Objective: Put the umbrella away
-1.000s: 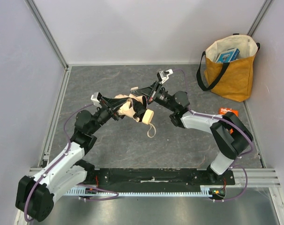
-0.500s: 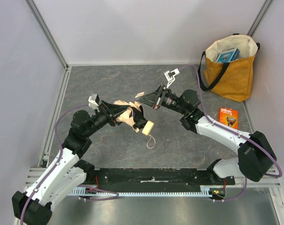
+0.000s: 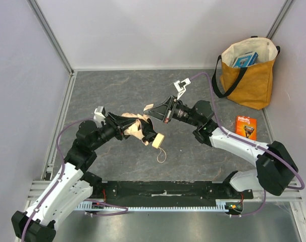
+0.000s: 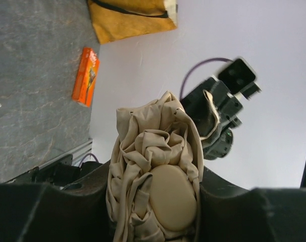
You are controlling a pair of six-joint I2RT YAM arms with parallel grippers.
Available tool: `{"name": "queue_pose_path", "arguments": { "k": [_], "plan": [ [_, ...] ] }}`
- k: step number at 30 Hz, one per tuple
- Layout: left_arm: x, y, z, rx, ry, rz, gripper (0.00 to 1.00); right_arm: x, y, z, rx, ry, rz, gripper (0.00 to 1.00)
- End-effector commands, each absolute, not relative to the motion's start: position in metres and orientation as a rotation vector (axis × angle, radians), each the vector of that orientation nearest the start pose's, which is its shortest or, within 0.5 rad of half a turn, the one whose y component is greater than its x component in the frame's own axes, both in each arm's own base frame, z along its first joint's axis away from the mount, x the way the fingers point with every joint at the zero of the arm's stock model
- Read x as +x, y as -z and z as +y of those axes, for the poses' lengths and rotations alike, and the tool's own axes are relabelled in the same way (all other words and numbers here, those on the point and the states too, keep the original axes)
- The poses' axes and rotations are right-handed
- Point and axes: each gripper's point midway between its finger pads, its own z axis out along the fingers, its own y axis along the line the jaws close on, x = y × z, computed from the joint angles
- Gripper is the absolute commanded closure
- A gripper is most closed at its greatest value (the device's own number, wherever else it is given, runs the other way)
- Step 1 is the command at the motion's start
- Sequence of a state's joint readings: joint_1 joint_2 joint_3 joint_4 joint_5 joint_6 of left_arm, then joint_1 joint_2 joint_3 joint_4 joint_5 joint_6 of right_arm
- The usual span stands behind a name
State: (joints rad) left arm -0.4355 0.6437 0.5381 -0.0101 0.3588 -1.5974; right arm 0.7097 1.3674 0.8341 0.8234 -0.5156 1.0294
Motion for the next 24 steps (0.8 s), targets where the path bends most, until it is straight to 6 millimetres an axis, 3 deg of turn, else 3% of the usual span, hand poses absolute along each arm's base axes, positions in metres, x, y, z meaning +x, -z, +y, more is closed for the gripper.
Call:
{"name": "queue_pose_path", "arguments": {
  "k": [1, 6, 9, 16, 20, 24],
  "plan": [
    [0.181, -0.155, -0.195, -1.152, 1.322, 2.345, 0.98, 0.200, -0.500, 0.313, -0.414, -1.605, 0.922, 1.00],
    [0.180, -0.135, -0.193, -1.237, 1.207, 2.437, 0.98, 0.168, -0.495, 0.342, -0.598, -1.460, 0.983, 1.00],
    [0.179, -0.127, -0.189, -1.262, 1.164, 2.447, 0.98, 0.153, -0.482, 0.359, -0.698, -1.307, 1.046, 1.00],
    [0.179, -0.116, -0.184, -1.299, 1.117, 2.449, 0.98, 0.135, -0.444, 0.370, -0.845, -1.106, 1.065, 1.00],
    [0.181, -0.112, -0.183, -1.296, 1.078, 2.460, 0.98, 0.111, -0.432, 0.379, -0.953, -1.057, 1.012, 1.00],
    [0.187, -0.113, -0.177, -1.278, 1.044, 2.420, 0.98, 0.104, -0.434, 0.370, -0.949, -1.069, 0.974, 1.00]
  ]
}}
